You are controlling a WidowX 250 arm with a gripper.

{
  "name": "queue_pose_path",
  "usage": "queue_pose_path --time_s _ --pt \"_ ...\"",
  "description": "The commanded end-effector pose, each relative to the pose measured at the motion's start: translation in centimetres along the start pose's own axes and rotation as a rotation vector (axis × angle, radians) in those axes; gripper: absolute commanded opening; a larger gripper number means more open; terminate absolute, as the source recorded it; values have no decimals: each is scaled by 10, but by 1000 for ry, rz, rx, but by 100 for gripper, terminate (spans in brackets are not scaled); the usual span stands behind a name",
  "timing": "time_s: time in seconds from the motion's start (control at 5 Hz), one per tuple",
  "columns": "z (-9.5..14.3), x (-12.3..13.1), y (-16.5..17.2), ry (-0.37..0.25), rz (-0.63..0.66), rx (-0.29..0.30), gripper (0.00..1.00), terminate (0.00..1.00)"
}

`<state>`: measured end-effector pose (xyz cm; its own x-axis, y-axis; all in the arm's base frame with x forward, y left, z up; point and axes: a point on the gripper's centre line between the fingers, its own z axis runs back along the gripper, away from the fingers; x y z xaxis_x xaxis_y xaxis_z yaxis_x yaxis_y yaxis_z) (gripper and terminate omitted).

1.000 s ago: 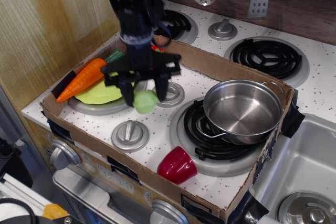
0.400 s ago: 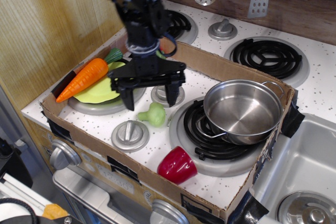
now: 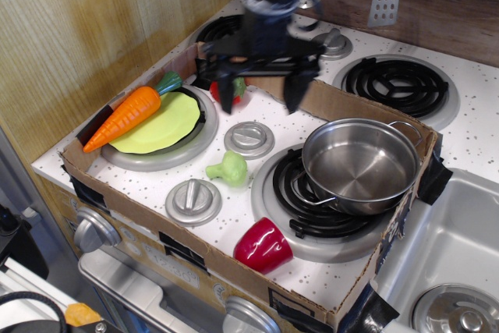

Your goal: Take broccoli out of pan

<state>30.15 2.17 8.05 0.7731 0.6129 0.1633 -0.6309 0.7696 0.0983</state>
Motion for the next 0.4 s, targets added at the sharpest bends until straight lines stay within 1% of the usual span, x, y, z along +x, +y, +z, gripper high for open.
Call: queue_pose_path --time_s 0.0,0.2 --pt "31 19 -7 -120 -42 -75 100 0" --pt "31 19 -7 -120 -42 -75 100 100"
